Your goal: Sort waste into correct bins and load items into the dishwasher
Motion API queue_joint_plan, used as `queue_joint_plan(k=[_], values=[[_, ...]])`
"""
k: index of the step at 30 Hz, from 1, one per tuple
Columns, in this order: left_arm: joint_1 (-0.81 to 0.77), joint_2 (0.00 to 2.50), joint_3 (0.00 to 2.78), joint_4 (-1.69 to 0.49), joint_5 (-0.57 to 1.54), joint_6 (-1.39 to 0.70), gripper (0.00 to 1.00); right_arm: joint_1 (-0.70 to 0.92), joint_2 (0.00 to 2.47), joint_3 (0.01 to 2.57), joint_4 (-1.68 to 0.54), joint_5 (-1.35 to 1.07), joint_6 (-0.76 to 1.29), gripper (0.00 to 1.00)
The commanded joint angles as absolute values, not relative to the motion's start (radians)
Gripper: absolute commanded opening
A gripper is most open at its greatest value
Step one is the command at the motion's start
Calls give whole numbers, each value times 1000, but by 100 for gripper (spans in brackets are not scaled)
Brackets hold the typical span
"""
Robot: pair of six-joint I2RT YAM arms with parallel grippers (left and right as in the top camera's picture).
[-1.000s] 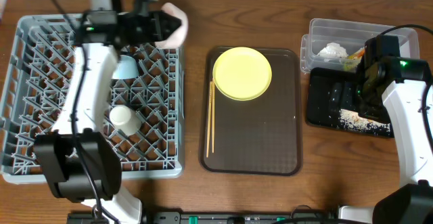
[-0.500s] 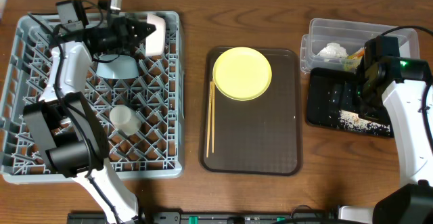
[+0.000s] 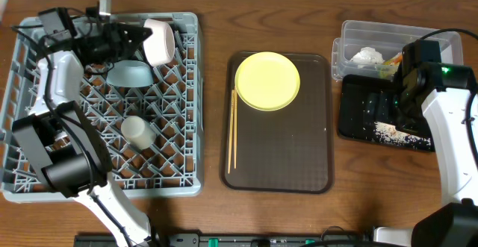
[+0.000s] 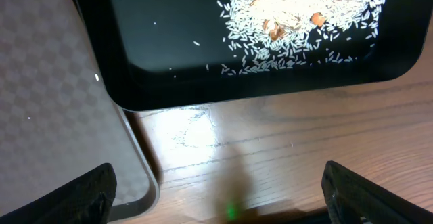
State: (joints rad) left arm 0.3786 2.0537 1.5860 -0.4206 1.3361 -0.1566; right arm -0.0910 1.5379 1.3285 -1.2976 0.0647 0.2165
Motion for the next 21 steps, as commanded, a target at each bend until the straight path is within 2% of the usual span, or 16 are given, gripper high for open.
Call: queue_joint_plan(k=[1,2,3,6,7,8,10,15,21], values=[[397,2067,1588,-433,1351,-156,21,-98,1524,1333,-1301,78,213,95],[402,2067,1588,-439,1351,-156,24,-98,1524,1333,-1301,78,213,95],[406,2067,1588,-446,1351,-156,32,-98,1524,1333,-1302,78,213,95],[419,2067,1588,-475,1351,-156,46,-98,1524,1333,-1302,78,213,95],[423,2067,1588,-483,1351,-156,55,-98,1524,1333,-1302,78,213,95],[427,2067,1588,-491,1351,-156,59,-98,1524,1333,-1302,78,213,95],[435,2067,1588,-501,1351,-156,60,-98,1524,1333,-1302,78,213,95],[458,2062,1588,-511,1350,-181,78,-98,1524,1333,-1303,78,213,95],[495,2045,1588,-516,1350,-202,83,-98,1524,1333,-1303,78,213,95]])
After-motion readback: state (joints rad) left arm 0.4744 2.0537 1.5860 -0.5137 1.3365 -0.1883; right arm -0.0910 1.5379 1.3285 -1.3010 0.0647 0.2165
